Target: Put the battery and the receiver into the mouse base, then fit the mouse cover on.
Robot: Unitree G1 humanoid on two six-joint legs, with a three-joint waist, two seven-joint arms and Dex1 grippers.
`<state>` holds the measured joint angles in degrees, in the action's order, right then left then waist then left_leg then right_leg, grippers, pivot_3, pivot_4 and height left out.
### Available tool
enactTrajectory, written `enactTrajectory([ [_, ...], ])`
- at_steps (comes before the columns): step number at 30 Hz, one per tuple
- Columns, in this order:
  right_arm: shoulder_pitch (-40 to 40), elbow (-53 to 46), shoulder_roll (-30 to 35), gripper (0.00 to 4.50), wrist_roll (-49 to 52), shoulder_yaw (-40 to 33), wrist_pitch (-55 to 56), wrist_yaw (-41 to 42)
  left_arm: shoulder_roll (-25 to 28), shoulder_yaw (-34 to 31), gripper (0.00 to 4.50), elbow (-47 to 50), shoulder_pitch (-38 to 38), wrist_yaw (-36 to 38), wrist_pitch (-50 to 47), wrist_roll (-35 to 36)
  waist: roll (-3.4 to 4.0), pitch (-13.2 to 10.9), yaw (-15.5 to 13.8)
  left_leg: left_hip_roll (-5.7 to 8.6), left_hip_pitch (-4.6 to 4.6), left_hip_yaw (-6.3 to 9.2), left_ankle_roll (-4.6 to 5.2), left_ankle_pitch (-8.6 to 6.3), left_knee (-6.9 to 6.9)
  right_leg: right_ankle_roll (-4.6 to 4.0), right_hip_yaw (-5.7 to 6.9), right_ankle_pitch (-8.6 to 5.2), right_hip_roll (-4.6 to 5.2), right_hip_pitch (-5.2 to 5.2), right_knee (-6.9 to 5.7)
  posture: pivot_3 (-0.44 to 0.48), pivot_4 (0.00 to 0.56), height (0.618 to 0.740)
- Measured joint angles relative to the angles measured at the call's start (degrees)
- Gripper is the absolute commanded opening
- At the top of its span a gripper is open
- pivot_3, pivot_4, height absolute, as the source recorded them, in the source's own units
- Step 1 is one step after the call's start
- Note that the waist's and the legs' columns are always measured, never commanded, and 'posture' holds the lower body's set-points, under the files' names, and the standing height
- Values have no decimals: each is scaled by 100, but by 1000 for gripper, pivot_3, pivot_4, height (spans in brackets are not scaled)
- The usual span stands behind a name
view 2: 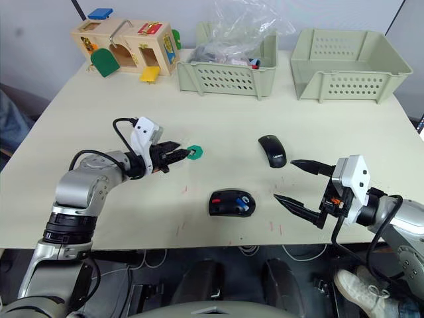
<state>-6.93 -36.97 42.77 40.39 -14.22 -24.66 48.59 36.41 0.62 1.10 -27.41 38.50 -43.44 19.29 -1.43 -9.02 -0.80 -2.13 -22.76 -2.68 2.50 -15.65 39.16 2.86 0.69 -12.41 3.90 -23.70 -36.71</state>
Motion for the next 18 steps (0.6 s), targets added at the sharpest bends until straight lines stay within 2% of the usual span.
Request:
enactTrajectory([
  [7, -318, -98, -53, 4500, -13, -46, 99, -10, -95, 57, 1960, -270, -60, 13, 219, -224, -1, 0, -14, 1, -1, 2, 0, 0, 0, 0, 2, 0, 2, 1, -1, 0, 150, 740],
  [11, -759, -465, -61, 4500, 116, -380, 114, -15, -277, 98, 1960, -244, -48, -159, 233, -328, -3, -2, -9, 0, -4, 2, 0, 0, 2, 3, 2, 2, 3, 0, 0, 0, 150, 740],
  [18, -628, -592, -89, 4500, 202, -373, 99, -182, -461, 201, 1960, 40, 35, -444, 44, -444, -3, -2, 11, -1, 2, 2, 0, 0, 1, 3, 0, 2, 0, 0, -2, 0, 150, 740],
])
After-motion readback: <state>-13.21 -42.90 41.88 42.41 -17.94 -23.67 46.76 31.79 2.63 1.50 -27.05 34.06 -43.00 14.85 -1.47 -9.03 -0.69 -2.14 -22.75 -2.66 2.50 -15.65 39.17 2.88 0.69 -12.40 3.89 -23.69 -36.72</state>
